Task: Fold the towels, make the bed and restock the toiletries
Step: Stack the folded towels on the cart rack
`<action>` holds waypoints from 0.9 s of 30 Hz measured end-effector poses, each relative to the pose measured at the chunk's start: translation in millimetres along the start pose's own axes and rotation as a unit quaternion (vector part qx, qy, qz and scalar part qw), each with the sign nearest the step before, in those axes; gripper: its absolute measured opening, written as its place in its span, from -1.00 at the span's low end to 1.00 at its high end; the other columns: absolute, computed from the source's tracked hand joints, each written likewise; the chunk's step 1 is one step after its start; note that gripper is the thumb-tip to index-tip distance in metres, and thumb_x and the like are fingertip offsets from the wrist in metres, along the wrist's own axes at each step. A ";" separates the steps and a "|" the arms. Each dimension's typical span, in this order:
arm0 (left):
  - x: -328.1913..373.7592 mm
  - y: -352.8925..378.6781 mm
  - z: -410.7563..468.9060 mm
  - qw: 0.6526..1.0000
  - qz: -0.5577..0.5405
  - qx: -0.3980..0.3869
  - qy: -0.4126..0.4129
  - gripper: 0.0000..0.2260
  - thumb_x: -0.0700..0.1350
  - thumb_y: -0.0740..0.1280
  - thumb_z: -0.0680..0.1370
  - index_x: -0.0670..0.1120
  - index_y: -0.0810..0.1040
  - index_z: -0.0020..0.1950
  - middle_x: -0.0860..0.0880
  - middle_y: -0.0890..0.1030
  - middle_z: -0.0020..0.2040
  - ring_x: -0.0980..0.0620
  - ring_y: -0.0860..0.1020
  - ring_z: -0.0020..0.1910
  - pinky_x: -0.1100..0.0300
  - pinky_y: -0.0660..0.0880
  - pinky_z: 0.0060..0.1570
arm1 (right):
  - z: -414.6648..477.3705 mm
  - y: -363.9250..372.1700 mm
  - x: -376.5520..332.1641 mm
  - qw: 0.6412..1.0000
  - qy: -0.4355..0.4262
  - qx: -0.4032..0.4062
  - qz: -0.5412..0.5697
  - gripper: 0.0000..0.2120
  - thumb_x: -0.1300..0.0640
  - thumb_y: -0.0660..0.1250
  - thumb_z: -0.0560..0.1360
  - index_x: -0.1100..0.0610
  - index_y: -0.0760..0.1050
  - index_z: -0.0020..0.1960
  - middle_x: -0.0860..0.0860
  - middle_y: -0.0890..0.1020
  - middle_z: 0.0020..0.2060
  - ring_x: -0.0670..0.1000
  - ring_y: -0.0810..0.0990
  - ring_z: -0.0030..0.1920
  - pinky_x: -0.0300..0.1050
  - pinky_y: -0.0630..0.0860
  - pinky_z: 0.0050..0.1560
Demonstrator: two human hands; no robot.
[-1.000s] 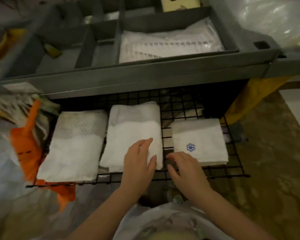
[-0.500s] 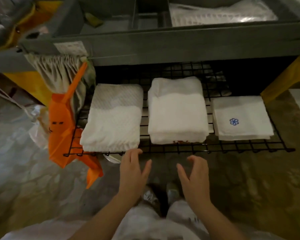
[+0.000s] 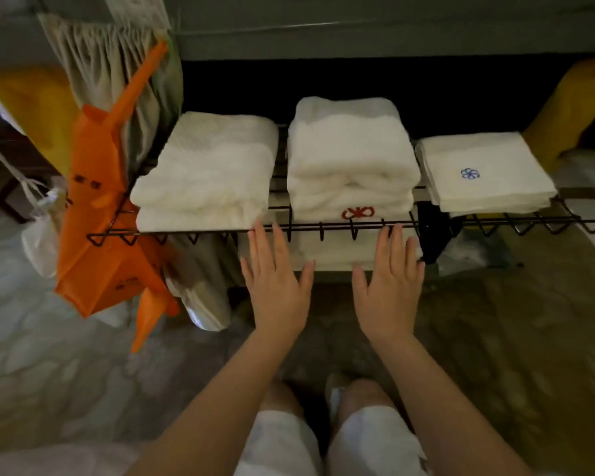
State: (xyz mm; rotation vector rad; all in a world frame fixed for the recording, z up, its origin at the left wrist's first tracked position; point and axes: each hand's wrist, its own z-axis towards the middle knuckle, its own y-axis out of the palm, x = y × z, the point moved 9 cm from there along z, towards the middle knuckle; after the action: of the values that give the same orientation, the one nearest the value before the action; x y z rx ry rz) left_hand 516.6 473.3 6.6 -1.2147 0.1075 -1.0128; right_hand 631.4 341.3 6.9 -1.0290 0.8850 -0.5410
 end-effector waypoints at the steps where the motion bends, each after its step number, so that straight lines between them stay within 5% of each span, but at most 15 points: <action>1: 0.2 1.7 0.5 1.000 -0.006 -0.011 -0.007 -0.33 0.21 0.01 0.57 -0.14 -0.02 0.56 -0.11 -0.11 0.54 -0.05 -0.14 0.52 -0.11 -0.05 0.42 | 0.0 -1.3 0.9 1.000 0.004 -0.009 -0.002 -0.34 -0.09 0.08 0.62 0.08 -0.19 0.55 0.04 -0.13 0.55 0.08 -0.19 0.54 0.06 -0.21 0.47; 4: 1.0 6.3 3.8 0.999 -0.019 -0.021 -0.019 -0.32 0.11 0.17 0.60 -0.16 -0.08 0.55 -0.11 -0.20 0.51 -0.05 -0.20 0.49 -0.12 -0.05 0.45 | 0.6 -1.4 -4.4 0.999 0.003 -0.032 0.003 -0.30 -0.07 0.10 0.61 0.09 -0.23 0.55 0.01 -0.24 0.54 0.09 -0.16 0.54 0.09 -0.15 0.50; 6: 2.9 9.5 6.7 1.000 -0.013 -0.009 -0.010 -0.25 0.02 0.32 0.54 -0.20 -0.06 0.54 -0.20 -0.11 0.52 -0.12 -0.12 0.50 -0.13 0.04 0.42 | 2.6 2.0 -5.1 0.999 0.004 -0.041 0.021 -0.26 0.00 0.16 0.58 0.09 -0.24 0.55 -0.03 -0.30 0.52 0.09 0.10 0.50 0.07 0.07 0.48; 8: 4.8 14.8 13.2 1.000 -0.003 -0.004 0.003 -0.18 -0.05 0.40 0.48 -0.24 -0.05 0.53 -0.28 0.00 0.52 -0.19 -0.05 0.49 -0.15 0.10 0.39 | 8.1 2.9 -5.4 0.998 -0.001 -0.045 0.037 -0.24 0.05 0.19 0.56 0.07 -0.24 0.55 -0.10 -0.39 0.47 0.02 0.49 0.15 -0.16 0.47 0.07; 9: 4.7 17.4 20.8 1.000 0.004 -0.004 0.010 -0.16 -0.07 0.41 0.47 -0.24 -0.08 0.52 -0.30 0.00 0.52 -0.21 -0.05 0.49 -0.15 0.10 0.39 | 15.3 3.4 -6.5 0.998 -0.004 -0.049 0.039 -0.22 0.05 0.20 0.56 0.06 -0.25 0.55 -0.13 -0.42 0.45 -0.03 0.50 -0.05 -0.25 0.42 -0.22; 11: 4.0 20.9 44.1 1.000 0.023 -0.008 0.017 -0.17 -0.07 0.35 0.50 -0.19 -0.17 0.52 -0.25 -0.13 0.53 -0.17 -0.14 0.50 -0.12 0.05 0.43 | 37.6 5.5 -9.2 0.997 -0.001 -0.060 0.050 -0.21 0.05 0.20 0.55 0.04 -0.27 0.55 -0.14 -0.41 0.47 -0.07 0.40 -0.15 -0.24 0.25 -0.40; 16: 3.7 36.0 113.4 0.998 0.036 -0.058 0.004 -0.25 -0.03 0.20 0.57 -0.11 -0.26 0.54 -0.14 -0.26 0.55 -0.10 -0.23 0.53 -0.10 -0.06 0.47 | 112.5 11.2 -22.2 0.994 0.003 -0.073 0.086 -0.18 0.03 0.24 0.54 0.04 -0.26 0.56 -0.15 -0.35 0.50 0.04 0.49 0.17 -0.17 0.37 -0.23; 22: -1.5 69.1 177.9 0.995 0.039 -0.093 -0.001 -0.17 0.03 0.24 0.53 -0.09 -0.34 0.52 -0.11 -0.38 0.51 -0.08 -0.32 0.51 -0.05 -0.09 0.48 | 180.4 38.5 -29.4 0.993 -0.017 -0.068 0.095 -0.10 0.06 0.30 0.50 0.03 -0.31 0.54 -0.14 -0.38 0.49 0.15 0.32 0.38 -0.09 0.43 0.21; 27: -6.4 90.3 233.6 0.990 0.039 -0.133 -0.018 -0.17 0.07 0.25 0.55 -0.08 -0.33 0.52 -0.08 -0.42 0.50 -0.05 -0.36 0.49 0.08 -0.10 0.51 | 240.7 57.4 -35.4 0.987 0.008 -0.119 0.104 -0.13 0.02 0.26 0.55 0.00 -0.36 0.53 -0.16 -0.43 0.46 0.02 0.25 0.45 -0.13 0.43 0.17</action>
State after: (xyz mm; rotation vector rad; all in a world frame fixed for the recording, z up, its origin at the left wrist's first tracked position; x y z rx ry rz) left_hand 697.6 645.6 24.1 -1.4590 0.2674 -0.9275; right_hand 812.0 513.2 24.2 -1.1321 1.0767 -0.2724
